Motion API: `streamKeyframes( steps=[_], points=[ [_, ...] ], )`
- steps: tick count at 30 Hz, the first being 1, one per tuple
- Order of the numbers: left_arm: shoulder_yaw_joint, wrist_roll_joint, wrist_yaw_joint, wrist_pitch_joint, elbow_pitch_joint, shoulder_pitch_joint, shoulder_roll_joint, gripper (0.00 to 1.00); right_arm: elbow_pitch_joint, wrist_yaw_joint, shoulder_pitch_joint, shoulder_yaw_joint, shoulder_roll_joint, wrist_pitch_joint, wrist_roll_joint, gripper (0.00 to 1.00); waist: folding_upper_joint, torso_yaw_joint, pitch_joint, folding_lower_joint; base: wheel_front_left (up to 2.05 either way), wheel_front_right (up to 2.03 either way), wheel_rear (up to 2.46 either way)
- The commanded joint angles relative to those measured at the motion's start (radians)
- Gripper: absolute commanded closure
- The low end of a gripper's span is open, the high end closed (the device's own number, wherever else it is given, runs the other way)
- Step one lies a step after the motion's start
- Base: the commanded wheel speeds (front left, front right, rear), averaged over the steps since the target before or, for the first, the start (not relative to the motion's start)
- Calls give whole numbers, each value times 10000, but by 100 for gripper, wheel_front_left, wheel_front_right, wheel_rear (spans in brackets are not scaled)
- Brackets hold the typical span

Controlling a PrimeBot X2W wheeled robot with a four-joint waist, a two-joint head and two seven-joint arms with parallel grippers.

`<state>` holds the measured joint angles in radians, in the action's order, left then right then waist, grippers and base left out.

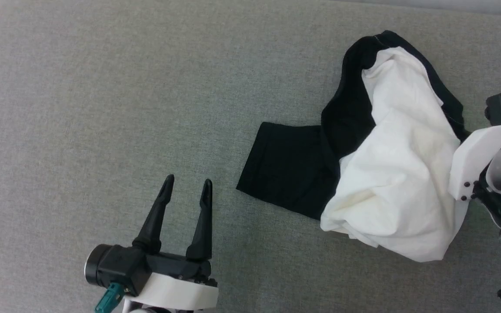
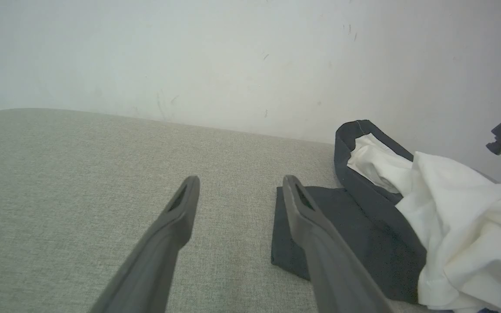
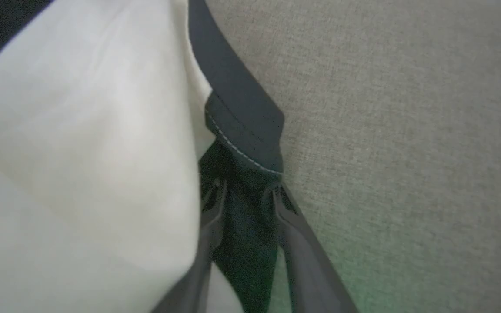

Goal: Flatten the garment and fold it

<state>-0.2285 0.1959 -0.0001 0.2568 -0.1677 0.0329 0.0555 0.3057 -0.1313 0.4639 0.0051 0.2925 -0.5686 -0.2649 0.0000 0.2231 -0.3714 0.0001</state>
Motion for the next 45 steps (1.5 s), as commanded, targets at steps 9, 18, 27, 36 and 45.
streamKeyframes(
  steps=[9,18,27,36,45],
  points=[
    [197,300,48,49,201,140,-51,0,-911,6,-58,-107,86,669,-375,100,0,-751,1446,-1,0,0,0],
    [358,379,234,49,119,881,-52,0,-3305,6,549,103,1756,-82,-373,100,0,-1327,2676,-1,0,0,0],
    [452,219,88,49,109,1105,-52,0,-3939,6,-2096,-706,3688,-457,468,100,0,-1255,2488,-1,0,0,0],
    [430,10,-120,49,262,1061,30,0,-2945,6,-5721,-1731,1876,60,539,100,0,-1049,2541,-1,0,0,0],
    [489,8,-88,37,316,1191,239,0,-4054,6,-4201,-1399,991,1089,214,0,0,-889,3048,-1,0,0,0]
  ],
)
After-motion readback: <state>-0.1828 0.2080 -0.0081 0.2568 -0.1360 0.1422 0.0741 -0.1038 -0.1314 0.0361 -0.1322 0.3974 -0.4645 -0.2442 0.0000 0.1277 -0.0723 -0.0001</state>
